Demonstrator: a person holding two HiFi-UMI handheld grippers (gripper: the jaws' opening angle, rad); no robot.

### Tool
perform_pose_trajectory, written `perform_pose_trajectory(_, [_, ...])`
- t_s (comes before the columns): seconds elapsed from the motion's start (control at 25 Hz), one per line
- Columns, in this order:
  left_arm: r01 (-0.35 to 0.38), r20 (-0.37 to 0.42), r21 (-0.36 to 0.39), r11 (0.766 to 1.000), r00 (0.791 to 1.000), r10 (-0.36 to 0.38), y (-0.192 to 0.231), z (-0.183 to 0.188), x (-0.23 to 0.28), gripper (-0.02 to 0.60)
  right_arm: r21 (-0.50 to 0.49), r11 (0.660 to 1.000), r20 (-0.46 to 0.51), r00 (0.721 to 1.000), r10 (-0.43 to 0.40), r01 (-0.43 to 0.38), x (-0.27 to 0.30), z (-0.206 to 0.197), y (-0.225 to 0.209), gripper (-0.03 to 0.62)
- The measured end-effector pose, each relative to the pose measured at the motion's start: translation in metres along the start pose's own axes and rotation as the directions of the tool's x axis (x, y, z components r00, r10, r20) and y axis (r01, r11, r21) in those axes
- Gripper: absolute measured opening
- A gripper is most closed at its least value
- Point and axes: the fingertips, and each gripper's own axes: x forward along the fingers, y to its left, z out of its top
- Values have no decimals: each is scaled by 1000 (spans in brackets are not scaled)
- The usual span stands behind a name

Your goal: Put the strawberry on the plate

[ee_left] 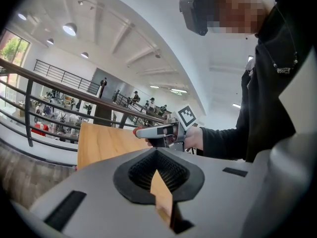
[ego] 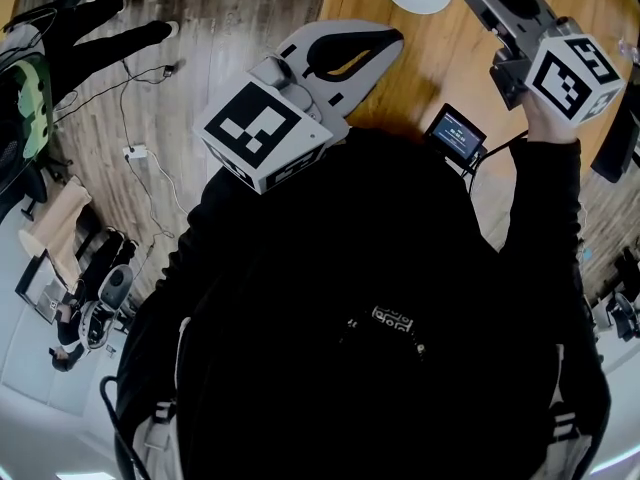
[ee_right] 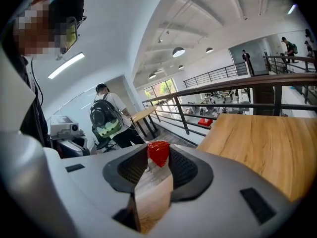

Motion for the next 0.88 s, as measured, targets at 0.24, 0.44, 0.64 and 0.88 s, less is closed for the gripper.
perform_pose_trajectory(0.24, [7, -34, -12, 1000, 999, -8, -6, -5, 13, -5, 19, 1000, -36, 999, -15, 16, 7, -19, -15, 141])
perform_pose_trajectory(0.44, [16, -43, -26, 1000, 999, -17, -8, -10, 17, -5, 33, 999, -76, 997, -21, 24, 14, -35, -28, 141])
perform_pose_trajectory(0.64, [45, -39, -19, 999, 998, -46, -15, -13, 15, -5, 35, 999, -92, 995, -25, 28, 24, -43, -34, 141])
perform_pose_trajectory(0.88, [43, -35, -21, 999, 998, -44, -16, -15, 13, -5, 26, 999, -121, 992, -37, 40, 35, -52, -46, 141])
